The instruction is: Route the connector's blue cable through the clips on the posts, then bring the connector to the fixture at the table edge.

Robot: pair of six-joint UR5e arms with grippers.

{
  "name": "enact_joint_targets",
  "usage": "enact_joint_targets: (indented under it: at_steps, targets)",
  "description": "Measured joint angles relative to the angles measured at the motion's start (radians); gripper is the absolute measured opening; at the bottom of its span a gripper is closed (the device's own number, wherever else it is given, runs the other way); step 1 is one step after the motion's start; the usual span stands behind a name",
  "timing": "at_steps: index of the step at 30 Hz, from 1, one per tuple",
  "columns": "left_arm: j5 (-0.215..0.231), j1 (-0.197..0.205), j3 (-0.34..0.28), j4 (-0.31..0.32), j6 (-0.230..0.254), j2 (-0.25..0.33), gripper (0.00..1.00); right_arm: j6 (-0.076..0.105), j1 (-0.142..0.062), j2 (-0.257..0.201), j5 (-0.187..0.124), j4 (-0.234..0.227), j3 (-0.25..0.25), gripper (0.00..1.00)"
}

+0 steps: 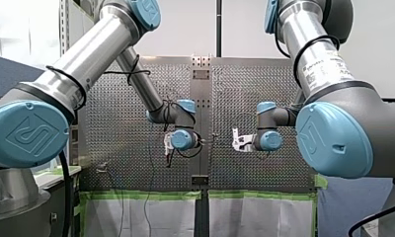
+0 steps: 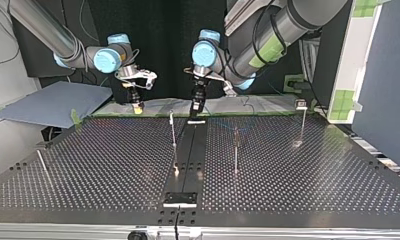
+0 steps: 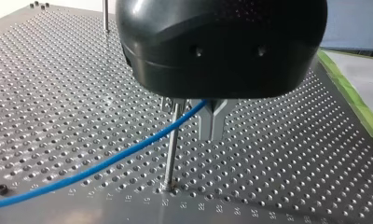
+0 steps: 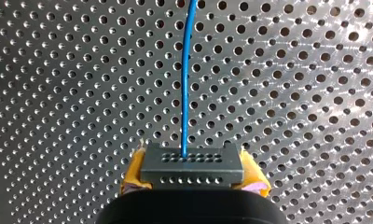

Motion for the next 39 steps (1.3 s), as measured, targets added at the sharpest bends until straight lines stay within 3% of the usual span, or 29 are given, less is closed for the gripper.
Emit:
enact_joint_targets:
  at_steps: [7,12,17,27,39]
  targets:
    - [-0.003,-0.005,0.017,-0.003,0.003,0.000,0.01,0.009,-0.006,0.001,-0.026,-0.006,-0.002,0.00]
    - [-0.004,-0.006,0.023,-0.009,0.004,0.000,0.01,0.031,-0.012,0.002,-0.049,-0.014,-0.006,0.00]
    - [-0.004,-0.006,0.023,-0.020,0.008,0.000,0.01,0.042,-0.022,0.002,-0.055,-0.012,-0.008,0.00]
    - [-0.005,-0.007,0.023,-0.029,0.015,0.000,0.01,0.048,-0.047,0.002,-0.056,-0.009,-0.009,0.00]
    - [-0.013,-0.015,0.032,-0.026,0.016,0.000,0.01,0.054,-0.053,0.002,-0.072,-0.011,-0.016,0.00]
